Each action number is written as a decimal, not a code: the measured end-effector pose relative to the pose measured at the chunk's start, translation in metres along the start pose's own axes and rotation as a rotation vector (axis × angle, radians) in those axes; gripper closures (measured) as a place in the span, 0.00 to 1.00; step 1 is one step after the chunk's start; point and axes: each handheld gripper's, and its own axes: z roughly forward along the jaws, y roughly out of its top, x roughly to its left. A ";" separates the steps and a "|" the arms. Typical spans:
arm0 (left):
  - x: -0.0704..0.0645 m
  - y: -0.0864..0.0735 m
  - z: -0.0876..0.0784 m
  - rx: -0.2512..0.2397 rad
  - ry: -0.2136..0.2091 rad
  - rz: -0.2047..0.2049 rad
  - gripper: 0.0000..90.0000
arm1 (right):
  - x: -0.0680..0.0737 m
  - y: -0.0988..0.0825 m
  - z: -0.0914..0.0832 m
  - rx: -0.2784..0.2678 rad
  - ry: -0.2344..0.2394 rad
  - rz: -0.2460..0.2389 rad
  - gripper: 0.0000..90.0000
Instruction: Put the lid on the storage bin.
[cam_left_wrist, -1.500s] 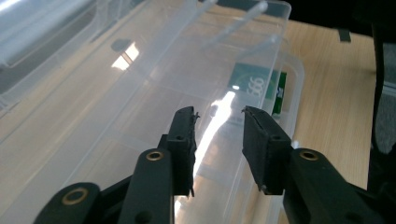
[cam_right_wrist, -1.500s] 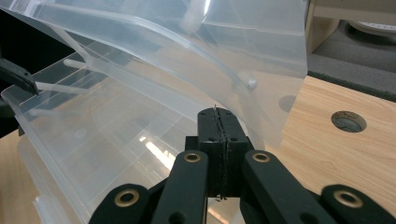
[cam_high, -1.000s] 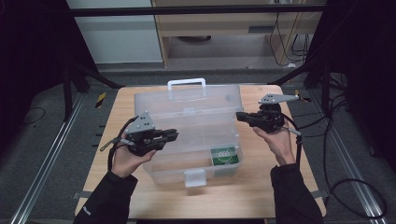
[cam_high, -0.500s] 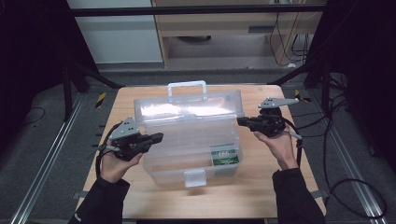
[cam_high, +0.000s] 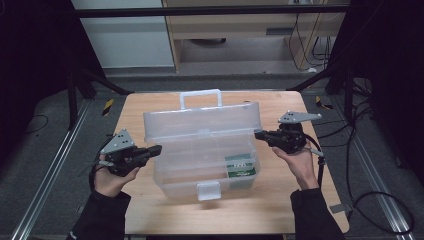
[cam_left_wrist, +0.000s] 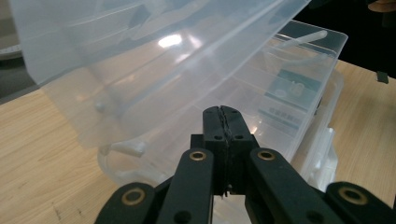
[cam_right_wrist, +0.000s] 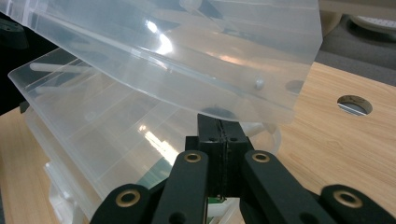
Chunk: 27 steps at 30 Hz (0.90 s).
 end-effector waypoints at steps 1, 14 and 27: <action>0.001 -0.001 -0.001 0.004 0.003 -0.004 0.99 | 0.000 -0.001 0.000 -0.006 0.000 0.000 1.00; 0.008 -0.010 -0.006 0.010 0.017 -0.035 0.99 | 0.002 -0.010 0.003 -0.004 0.005 -0.008 1.00; 0.014 -0.021 -0.006 0.035 0.027 -0.056 1.00 | 0.006 -0.017 0.002 0.039 0.001 -0.010 1.00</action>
